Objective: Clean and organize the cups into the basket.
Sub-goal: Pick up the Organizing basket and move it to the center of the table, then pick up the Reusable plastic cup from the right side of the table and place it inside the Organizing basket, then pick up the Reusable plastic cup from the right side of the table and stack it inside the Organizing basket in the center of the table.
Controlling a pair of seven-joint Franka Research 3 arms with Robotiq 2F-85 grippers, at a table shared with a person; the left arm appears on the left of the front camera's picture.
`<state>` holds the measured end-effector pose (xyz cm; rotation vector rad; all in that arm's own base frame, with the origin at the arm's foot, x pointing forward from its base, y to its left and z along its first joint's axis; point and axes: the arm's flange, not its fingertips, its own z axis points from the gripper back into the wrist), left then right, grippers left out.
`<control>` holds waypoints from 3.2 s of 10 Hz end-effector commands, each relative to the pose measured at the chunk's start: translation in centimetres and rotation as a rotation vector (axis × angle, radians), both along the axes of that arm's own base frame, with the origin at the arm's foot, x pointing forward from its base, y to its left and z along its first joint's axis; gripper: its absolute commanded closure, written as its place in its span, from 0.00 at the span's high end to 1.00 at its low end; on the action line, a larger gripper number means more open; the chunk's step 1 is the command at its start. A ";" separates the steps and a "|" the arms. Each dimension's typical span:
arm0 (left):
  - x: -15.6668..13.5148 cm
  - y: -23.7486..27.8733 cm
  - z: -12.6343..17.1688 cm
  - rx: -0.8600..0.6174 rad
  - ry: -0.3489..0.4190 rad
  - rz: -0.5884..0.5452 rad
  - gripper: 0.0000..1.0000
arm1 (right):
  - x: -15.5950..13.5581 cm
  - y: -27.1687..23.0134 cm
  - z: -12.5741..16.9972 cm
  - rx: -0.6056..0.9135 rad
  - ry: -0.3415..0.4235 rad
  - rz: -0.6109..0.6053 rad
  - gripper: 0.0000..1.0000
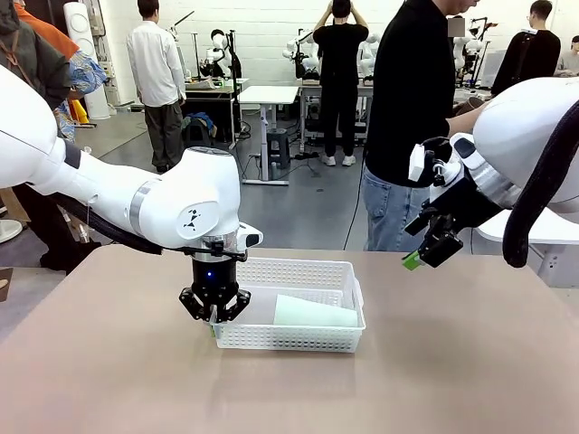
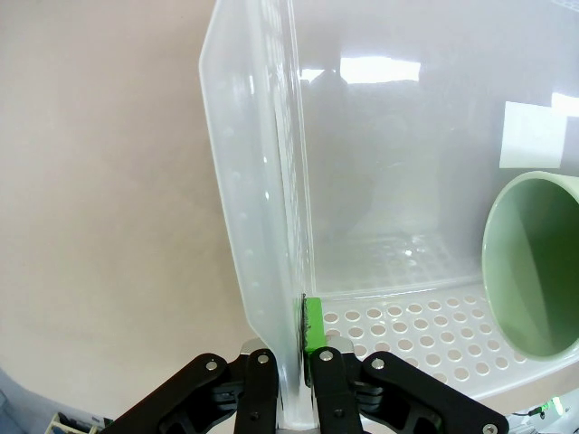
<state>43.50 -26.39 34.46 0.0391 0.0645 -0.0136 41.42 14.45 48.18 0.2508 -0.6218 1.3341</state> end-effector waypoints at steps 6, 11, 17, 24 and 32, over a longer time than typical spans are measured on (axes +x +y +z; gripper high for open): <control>-0.1 0.0 -0.2 0.005 0.003 -0.005 0.00 | -1.2 -16.3 0.0 0.539 0.114 0.228 1.00; -0.1 0.0 -0.2 0.005 0.003 -0.005 0.00 | -1.7 -25.2 -6.2 0.718 -0.107 0.153 1.00; -0.1 0.0 -0.2 0.005 0.003 -0.005 0.00 | -2.5 -27.5 -7.0 0.730 -0.088 0.098 1.00; -0.1 0.0 -0.2 0.005 0.003 -0.005 0.00 | -2.5 -27.5 -7.0 0.730 -0.088 0.098 1.00; -0.1 0.0 -0.2 0.005 0.003 -0.005 0.00 | -2.6 -27.4 -6.8 0.736 -0.085 0.099 1.00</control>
